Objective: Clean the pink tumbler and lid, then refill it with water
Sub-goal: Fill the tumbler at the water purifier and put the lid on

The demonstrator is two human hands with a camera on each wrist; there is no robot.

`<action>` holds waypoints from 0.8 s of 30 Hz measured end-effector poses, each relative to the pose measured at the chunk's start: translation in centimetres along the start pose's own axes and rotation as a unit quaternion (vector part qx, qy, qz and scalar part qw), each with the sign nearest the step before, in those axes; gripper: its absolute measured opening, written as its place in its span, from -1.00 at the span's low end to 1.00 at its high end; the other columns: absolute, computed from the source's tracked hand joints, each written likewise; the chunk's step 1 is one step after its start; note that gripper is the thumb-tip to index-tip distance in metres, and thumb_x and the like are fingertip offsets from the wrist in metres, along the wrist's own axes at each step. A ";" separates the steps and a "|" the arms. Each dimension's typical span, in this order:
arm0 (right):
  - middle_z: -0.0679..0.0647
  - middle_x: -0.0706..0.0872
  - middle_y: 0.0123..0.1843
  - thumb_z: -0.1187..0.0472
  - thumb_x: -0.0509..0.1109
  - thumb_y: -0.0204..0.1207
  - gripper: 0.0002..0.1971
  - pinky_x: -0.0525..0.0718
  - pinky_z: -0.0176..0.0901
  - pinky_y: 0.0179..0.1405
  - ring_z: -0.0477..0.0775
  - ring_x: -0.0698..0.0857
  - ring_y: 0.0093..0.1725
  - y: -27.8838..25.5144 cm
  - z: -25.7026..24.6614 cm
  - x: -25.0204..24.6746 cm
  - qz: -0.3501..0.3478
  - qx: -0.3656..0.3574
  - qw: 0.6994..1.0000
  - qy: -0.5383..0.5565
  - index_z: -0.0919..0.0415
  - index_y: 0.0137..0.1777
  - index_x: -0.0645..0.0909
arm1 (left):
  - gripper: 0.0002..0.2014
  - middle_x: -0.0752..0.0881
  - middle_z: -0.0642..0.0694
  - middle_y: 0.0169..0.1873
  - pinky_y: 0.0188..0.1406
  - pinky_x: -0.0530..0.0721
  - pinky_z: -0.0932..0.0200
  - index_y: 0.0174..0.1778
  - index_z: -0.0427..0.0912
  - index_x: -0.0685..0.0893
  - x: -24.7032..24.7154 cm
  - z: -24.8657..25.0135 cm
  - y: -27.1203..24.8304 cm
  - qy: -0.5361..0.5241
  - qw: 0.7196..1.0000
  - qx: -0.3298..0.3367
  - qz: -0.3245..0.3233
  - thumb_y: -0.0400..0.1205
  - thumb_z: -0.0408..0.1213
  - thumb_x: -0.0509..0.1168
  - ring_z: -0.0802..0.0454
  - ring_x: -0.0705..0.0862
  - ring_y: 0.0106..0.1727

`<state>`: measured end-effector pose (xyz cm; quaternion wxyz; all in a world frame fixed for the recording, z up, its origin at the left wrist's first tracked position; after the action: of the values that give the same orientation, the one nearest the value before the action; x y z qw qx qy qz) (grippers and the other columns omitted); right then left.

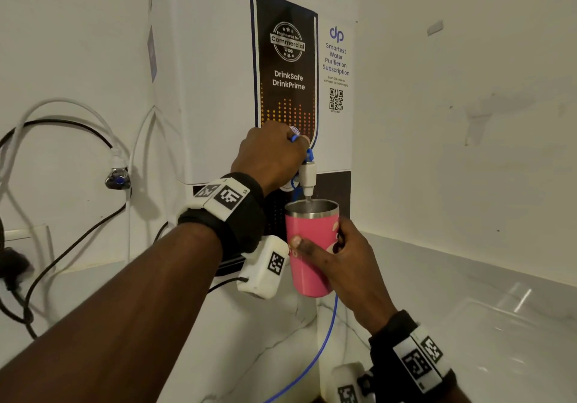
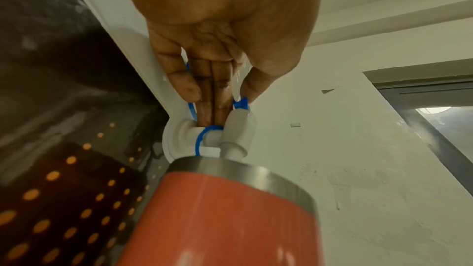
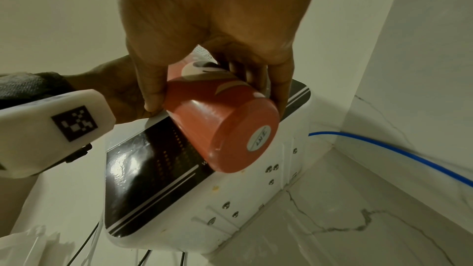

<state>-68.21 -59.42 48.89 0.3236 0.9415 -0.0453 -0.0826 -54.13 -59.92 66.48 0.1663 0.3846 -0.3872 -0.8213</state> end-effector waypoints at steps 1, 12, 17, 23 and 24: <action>-0.16 0.73 0.19 -0.57 0.56 0.17 -0.23 0.87 0.01 0.07 -0.01 0.77 0.13 0.0 0.0 0.0 0.001 -0.001 1.000 -0.002 -0.31 0.34 0.46 | -0.70 0.80 -0.09 -0.02 0.13 0.73 -0.03 0.02 -0.16 0.82 0.0 0.0 0.1 0.003 1.000 0.002 0.001 0.80 -0.04 0.29 -0.10 0.75 0.03; -0.10 0.79 0.17 -0.37 0.66 0.25 -0.21 0.88 0.04 0.08 -0.07 0.81 0.08 -0.6 -0.7 -0.3 0.019 -0.001 0.999 0.027 -0.07 0.43 0.55 | -0.70 0.82 -0.05 -0.13 -0.18 0.59 0.22 -0.09 -0.12 0.87 -0.5 0.4 -0.5 0.012 1.000 0.000 0.000 0.75 -0.06 0.30 0.00 0.75 -0.06; -0.05 0.78 0.18 -0.32 0.67 0.29 -0.23 0.88 0.12 0.08 0.02 0.82 0.09 -0.7 -0.3 -0.4 0.027 0.008 0.999 0.024 0.00 0.43 0.55 | -0.71 0.84 -0.06 -0.04 0.00 0.67 0.12 -0.02 -0.14 0.87 -0.3 0.3 -0.3 0.007 1.000 0.001 0.006 0.75 -0.04 0.31 0.00 0.77 0.03; -0.06 0.76 0.17 -0.36 0.61 0.23 -0.19 0.88 0.10 0.08 0.01 0.80 0.08 -0.7 -0.2 -0.2 0.022 0.007 1.000 0.012 0.01 0.42 0.53 | -0.70 0.83 -0.07 0.00 0.05 0.64 0.10 0.01 -0.14 0.87 -0.3 0.3 -0.1 0.020 1.000 0.004 0.011 0.76 -0.04 0.31 -0.03 0.75 0.08; -0.06 0.75 0.17 -0.37 0.60 0.23 -0.19 0.88 0.10 0.08 0.01 0.80 0.08 -0.7 -0.2 -0.2 0.021 0.007 1.000 0.011 0.01 0.42 0.53 | -0.70 0.83 -0.07 0.00 0.06 0.65 0.10 0.01 -0.15 0.87 -0.2 0.3 -0.1 0.022 1.000 0.005 0.009 0.77 -0.05 0.30 -0.03 0.75 0.08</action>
<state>-68.37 -58.66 48.66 0.3194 0.9433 -0.0626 -0.0651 -54.23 -59.58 66.63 0.1804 0.3998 -0.3910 -0.8091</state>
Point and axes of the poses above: each hand's wrist, its own y-axis towards the middle knuckle, its own x-axis out of the palm, z = x × y, the point moved 4 cm from there along y, towards the middle knuckle
